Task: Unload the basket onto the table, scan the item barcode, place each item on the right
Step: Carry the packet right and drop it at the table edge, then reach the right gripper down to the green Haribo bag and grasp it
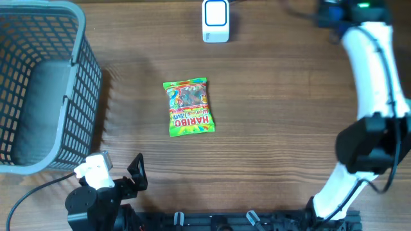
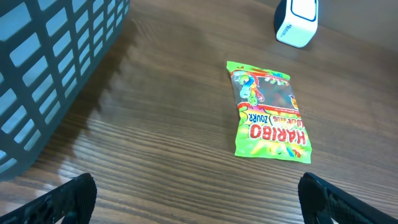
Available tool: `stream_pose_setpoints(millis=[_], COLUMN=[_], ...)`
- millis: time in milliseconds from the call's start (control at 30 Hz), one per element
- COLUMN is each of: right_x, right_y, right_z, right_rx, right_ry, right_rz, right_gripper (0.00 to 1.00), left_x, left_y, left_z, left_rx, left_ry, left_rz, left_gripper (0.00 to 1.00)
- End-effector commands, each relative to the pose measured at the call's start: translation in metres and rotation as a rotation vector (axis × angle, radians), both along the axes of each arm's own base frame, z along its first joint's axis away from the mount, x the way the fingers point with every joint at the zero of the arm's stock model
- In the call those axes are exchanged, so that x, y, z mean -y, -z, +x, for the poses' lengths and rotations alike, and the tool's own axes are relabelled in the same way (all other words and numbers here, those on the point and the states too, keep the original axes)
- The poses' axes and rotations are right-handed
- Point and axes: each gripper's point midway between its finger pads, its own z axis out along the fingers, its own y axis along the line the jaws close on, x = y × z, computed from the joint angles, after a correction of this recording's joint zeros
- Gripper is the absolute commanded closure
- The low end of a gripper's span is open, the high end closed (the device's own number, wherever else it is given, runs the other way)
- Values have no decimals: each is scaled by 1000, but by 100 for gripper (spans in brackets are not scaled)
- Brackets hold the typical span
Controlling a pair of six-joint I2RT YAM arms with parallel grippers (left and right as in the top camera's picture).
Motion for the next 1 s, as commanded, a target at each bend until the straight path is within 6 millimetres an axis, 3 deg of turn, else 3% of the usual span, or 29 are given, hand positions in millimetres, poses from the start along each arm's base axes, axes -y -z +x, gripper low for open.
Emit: stream_pose_setpoints(millis=[0,133,200,233,267,300,333,367,433,467,500,533,600,633,667,767,833,933,967], right_x=[68,113,125,128,130,131,129,118,65,18,-21,-70,-138,-158,-199,-282,-317,-340,-356], right_y=[82,160,167,161,148,125,100,66,2,-32,-53,-71,-77,-74,-64,-26,11,72,86], right_z=[-5,-26,-30,-28,-24,-18,-12,-2,13,11,2,-11,-35,-43,-62,-103,-115,-120,-127], right_rx=[-116,-264,-268,-251,-224,-177,-129,-57,92,150,156,136,37,-9,-100,-272,-354,-430,-453], right_ry=[163,257,281,285,282,276,270,232,73,-40,-160,-299,-454,-494,-601,-833,-832,-661,-676], right_rz=[107,137,142,139,131,121,116,141,310,480,592,729,902,934,961,880,731,377,355], right_gripper=[96,96,96,93,59,9,0,0,0,0,0,0,0,0,0,0,0,0,0], left_x=[4,4,4,4,4,4,4,4,4,4,4,4,4,4,4,4,4,4,4], left_y=[-2,-2,-2,-2,-2,-2,-2,-2,-2,-2,-2,-2,-2,-2,-2,-2,-2,-2,-2], left_z=[0,0,0,0,0,0,0,0,0,0,0,0,0,0,0,0,0,0,0], left_rx=[12,12,12,12,12,12,12,12,12,12,12,12,12,12,12,12,12,12,12], left_ry=[16,16,16,16,16,16,16,16,16,16,16,16,16,16,16,16,16,16,16], left_rz=[-14,-14,-14,-14,-14,-14,-14,-14,-14,-14,-14,-14,-14,-14,-14,-14,-14,-14,-14], left_gripper=[0,0,0,0,0,0,0,0,0,0,0,0,0,0,0,0,0,0,0])
